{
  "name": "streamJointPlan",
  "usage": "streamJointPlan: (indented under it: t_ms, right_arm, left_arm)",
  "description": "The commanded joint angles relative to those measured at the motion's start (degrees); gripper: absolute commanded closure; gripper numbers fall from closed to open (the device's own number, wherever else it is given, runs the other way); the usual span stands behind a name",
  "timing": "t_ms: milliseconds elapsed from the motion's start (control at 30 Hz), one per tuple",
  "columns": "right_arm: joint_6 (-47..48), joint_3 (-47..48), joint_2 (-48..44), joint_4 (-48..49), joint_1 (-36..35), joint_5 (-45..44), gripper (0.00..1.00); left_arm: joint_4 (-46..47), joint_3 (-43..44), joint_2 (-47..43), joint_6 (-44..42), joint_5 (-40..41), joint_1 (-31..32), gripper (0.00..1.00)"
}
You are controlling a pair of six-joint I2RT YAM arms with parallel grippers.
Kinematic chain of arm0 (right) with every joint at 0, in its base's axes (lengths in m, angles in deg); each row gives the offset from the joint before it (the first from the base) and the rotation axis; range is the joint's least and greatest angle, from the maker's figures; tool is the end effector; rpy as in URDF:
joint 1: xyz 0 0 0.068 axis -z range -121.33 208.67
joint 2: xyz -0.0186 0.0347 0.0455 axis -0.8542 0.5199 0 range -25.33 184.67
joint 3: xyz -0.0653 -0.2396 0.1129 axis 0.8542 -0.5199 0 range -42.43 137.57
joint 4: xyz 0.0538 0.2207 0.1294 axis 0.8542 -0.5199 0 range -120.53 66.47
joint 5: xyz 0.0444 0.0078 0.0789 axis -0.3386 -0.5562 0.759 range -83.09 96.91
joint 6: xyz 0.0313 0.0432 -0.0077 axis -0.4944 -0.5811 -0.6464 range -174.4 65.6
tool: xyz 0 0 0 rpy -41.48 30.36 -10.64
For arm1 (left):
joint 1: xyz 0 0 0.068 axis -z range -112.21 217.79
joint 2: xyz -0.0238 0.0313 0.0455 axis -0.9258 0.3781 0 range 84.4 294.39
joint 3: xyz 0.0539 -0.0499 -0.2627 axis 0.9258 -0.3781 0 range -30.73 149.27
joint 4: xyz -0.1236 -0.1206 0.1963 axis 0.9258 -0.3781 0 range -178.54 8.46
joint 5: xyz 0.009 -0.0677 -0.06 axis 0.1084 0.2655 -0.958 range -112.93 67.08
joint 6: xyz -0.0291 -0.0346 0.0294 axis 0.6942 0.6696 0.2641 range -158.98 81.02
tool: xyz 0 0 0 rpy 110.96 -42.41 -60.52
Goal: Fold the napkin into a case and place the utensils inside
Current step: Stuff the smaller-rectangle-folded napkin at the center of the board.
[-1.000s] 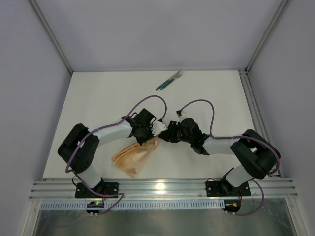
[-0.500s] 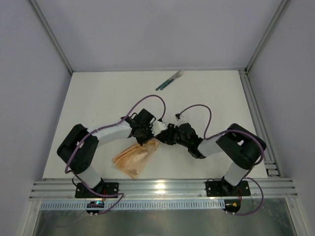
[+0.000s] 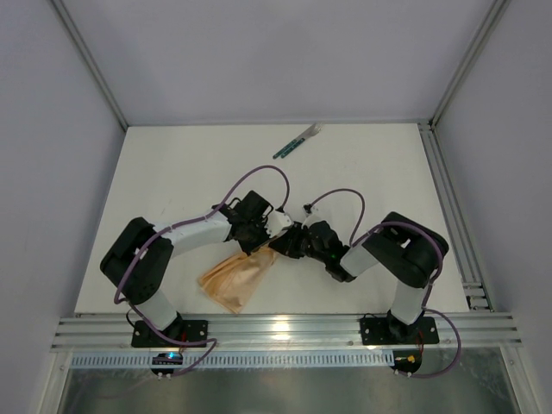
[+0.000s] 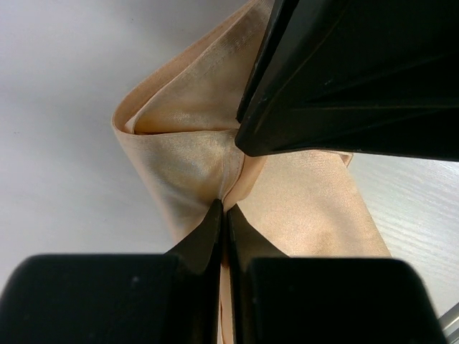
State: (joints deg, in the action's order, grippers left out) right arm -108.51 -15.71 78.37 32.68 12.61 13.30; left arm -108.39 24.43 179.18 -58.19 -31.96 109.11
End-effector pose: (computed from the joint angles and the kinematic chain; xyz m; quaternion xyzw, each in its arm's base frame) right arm 0.2041 0.2176 0.1061 0.0260 0.8219 0.4644 0.3287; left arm 0.2310 -0.2106 0.1665 0.5058 0.8348 -0.1147 0.1847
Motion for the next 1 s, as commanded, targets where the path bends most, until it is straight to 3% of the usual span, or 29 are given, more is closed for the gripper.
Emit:
streamJointPlan:
  t_ms: [0, 300, 667, 800, 967]
  right_arm:
    - [1.46, -0.35, -4.38, 2.07, -0.43, -3.40, 0.82]
    - [-0.21, 0.79, -2.28, 4.43, -0.96, -2.18, 0.92]
    - [-2.67, 3.69, 4.14, 0.58, -1.22, -2.79, 0.92]
    - [-2.76, 4.57, 3.44, -7.84, -1.22, -4.37, 0.92]
    - [-2.85, 4.04, 2.65, -11.55, -1.13, -5.52, 0.92]
  left_arm:
    - [1.36, 0.48, 0.32, 1.18, -1.42, -0.10, 0.98]
    - [0.84, 0.92, 0.84, 1.10, -1.42, -0.10, 0.98]
    - [0.40, 1.80, 0.84, 1.45, -2.91, -0.10, 0.96]
    - [-0.22, 1.88, 0.40, 0.92, -3.97, -0.10, 0.92]
    - [-0.83, 1.97, -0.82, 0.57, -4.15, -0.10, 0.86]
